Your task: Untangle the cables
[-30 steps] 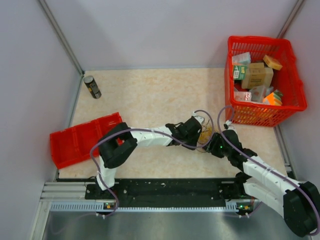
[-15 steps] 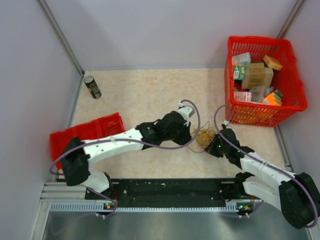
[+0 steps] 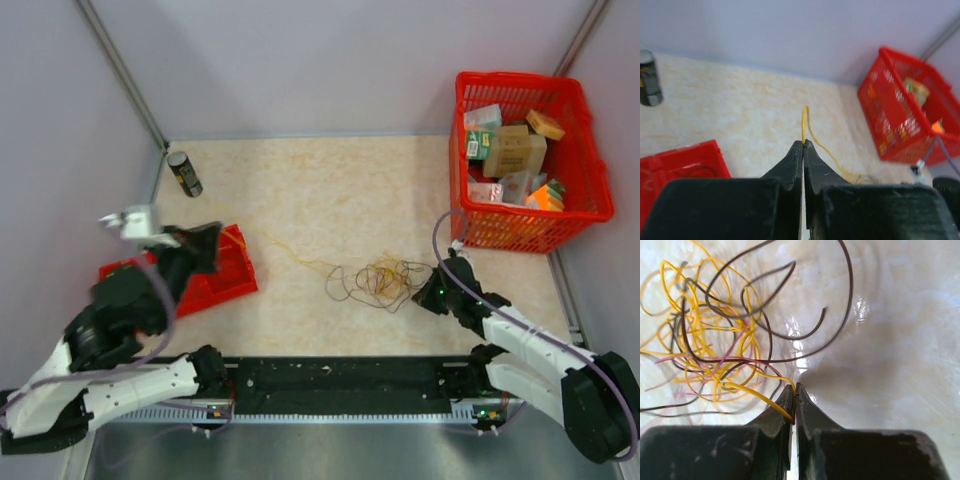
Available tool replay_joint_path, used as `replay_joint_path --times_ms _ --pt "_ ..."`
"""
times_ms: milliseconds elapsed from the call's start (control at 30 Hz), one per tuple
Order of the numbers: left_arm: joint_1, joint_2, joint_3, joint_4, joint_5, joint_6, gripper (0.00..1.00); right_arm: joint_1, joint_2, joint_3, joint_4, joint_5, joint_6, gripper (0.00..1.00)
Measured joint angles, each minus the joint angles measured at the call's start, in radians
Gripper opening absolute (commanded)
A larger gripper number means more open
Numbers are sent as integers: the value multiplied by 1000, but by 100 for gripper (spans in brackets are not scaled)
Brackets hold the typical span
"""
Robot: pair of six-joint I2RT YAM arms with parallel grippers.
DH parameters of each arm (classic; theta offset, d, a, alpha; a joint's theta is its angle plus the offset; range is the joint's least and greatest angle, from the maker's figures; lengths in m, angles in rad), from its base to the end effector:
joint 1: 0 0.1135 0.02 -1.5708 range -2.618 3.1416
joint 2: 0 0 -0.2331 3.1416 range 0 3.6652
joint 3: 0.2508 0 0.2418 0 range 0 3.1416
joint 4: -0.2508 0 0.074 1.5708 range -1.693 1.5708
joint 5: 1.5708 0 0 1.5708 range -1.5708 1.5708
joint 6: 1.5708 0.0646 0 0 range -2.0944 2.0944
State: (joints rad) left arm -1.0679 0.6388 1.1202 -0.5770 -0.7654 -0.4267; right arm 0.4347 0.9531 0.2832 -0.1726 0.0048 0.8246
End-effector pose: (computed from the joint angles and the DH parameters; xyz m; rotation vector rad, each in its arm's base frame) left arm 0.1032 -0.0947 0.4026 -0.0500 1.6630 -0.5036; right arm 0.1798 0.0832 0.1017 0.4854 2.4462 0.5549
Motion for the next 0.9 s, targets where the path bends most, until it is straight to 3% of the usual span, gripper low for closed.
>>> replay_joint_path --times_ms 100,233,633,667,700,733,800,900 --pt "1 -183 38 -12 -125 56 0 -1 -50 0 -29 32 19 0" --pt "2 -218 122 -69 -211 68 0 -2 -142 -2 -79 84 53 0" --pt "2 -74 25 -182 -33 30 0 -6 -748 -80 -388 278 176 1" --pt "2 -56 25 -184 -19 28 0 -6 -793 -79 -425 301 181 16" --pt "2 -41 25 -184 -8 25 0 -6 -833 -78 -459 320 182 39" --pt "2 -27 25 -184 3 21 0 -6 -864 -78 -482 330 180 52" --pt "2 -8 25 -182 43 17 0 -6 -888 -75 -489 316 143 69" --pt "2 11 25 -168 115 10 0 -6 -756 -21 -457 193 36 75"
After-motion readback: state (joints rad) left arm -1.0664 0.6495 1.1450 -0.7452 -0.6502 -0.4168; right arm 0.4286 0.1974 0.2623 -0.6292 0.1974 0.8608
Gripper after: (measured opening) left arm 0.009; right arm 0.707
